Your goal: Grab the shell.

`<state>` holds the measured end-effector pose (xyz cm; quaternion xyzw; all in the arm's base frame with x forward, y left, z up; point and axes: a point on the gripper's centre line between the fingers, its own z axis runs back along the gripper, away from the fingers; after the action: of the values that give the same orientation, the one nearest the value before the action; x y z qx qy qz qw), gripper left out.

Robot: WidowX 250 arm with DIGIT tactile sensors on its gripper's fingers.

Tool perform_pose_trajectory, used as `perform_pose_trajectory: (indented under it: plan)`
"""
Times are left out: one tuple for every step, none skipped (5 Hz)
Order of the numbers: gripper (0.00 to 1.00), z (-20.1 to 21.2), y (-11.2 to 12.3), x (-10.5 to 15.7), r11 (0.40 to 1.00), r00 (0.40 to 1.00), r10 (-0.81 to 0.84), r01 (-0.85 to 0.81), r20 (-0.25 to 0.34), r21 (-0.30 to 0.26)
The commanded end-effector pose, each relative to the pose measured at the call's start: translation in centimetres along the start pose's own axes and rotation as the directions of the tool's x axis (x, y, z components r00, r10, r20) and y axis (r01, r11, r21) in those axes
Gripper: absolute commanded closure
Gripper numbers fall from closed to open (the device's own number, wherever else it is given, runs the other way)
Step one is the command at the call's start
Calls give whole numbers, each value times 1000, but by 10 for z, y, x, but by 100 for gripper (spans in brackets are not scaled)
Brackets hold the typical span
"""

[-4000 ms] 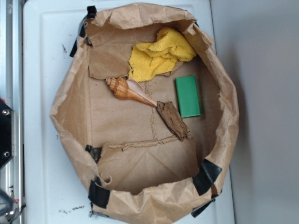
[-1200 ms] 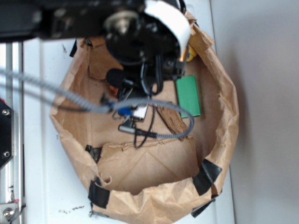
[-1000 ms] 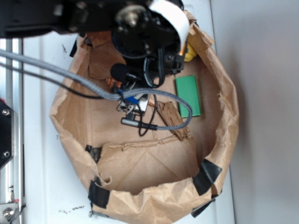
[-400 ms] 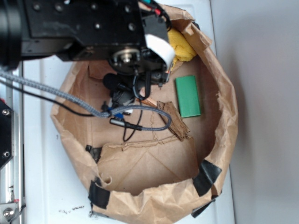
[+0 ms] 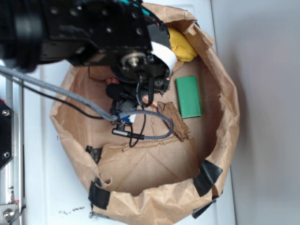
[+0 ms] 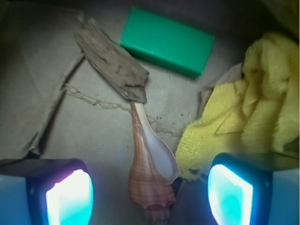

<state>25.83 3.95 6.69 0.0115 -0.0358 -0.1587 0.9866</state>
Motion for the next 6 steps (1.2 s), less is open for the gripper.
perform_pose_trajectory:
  plan:
    - [0, -15, -11, 11, 997, 1000, -28, 27, 7, 78]
    - [0, -30, -11, 9, 988, 1000, -26, 26, -1, 151]
    - [0, -42, -8, 8, 981, 999, -27, 32, -31, 192]
    - [31, -47, -4, 8, 977, 999, -3, 12, -43, 211]
    - [100, -43, -3, 8, 978, 1000, 8, -3, -25, 210]
    - [100, -33, -2, 7, 981, 1000, 6, -6, -1, 196]
